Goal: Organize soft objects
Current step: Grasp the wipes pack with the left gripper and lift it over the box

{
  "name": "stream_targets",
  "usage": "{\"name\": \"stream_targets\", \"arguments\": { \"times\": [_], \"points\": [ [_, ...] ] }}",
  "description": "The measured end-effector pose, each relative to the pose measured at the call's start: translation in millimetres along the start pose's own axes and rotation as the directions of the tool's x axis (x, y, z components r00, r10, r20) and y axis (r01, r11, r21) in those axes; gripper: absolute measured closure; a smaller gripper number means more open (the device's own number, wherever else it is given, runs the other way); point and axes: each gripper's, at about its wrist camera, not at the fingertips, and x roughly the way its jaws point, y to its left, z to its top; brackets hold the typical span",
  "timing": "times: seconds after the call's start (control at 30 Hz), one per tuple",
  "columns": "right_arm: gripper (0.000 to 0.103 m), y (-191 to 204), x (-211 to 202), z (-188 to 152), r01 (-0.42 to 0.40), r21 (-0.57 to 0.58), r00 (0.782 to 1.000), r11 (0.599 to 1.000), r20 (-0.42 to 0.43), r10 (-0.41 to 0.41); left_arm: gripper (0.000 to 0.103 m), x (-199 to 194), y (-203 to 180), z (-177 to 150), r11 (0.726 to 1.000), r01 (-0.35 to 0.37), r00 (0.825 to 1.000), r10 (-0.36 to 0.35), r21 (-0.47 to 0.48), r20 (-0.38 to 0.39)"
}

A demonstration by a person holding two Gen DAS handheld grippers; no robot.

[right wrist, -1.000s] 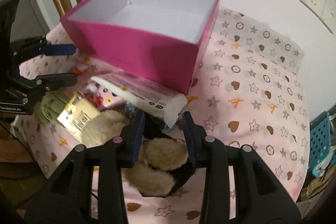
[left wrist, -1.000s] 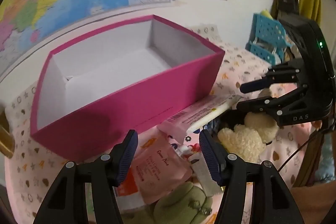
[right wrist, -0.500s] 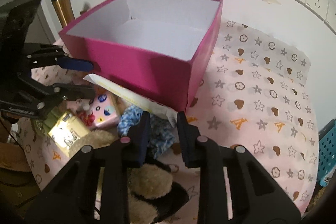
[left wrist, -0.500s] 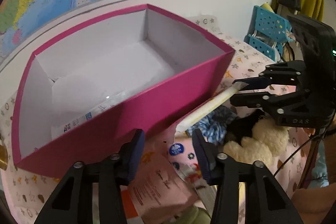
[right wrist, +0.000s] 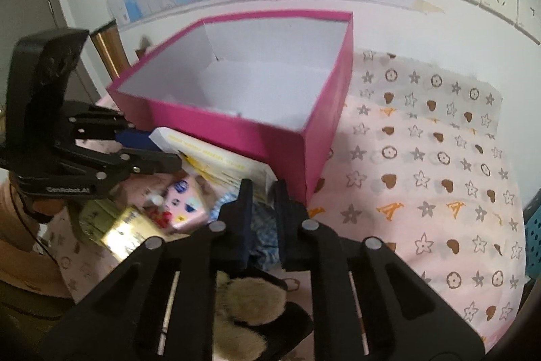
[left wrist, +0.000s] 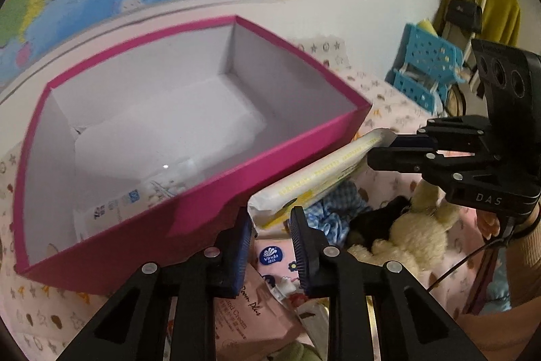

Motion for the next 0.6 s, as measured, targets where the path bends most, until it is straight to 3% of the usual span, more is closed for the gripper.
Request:
{"name": "stream_targets", "arguments": {
  "times": [0.17, 0.43, 0.6],
  "points": [
    [0.09, 8, -24, 16, -0.03, 0.009, 0.999, 0.999, 0.043, 0.03, 0.08, -28, 5, 4, 0.997, 0.054, 0.998, -0.052, -0.058, 0.047],
    [0.09, 15, -54, 50, -0.064, 0.002, 0.989, 0.998, 0.131, 0.063, 0.08, -84, 2, 25, 0.998, 0.037, 0.984, -0.029, -0.043, 0.177],
    [0.09, 16, -51, 72, -0.055, -0.016, 0.987, 0.998, 0.153, 0.056, 0.08, -90, 15, 47, 0.998, 0.0, 0.979, 0.013, -0.064, 0.205]
  ]
}}
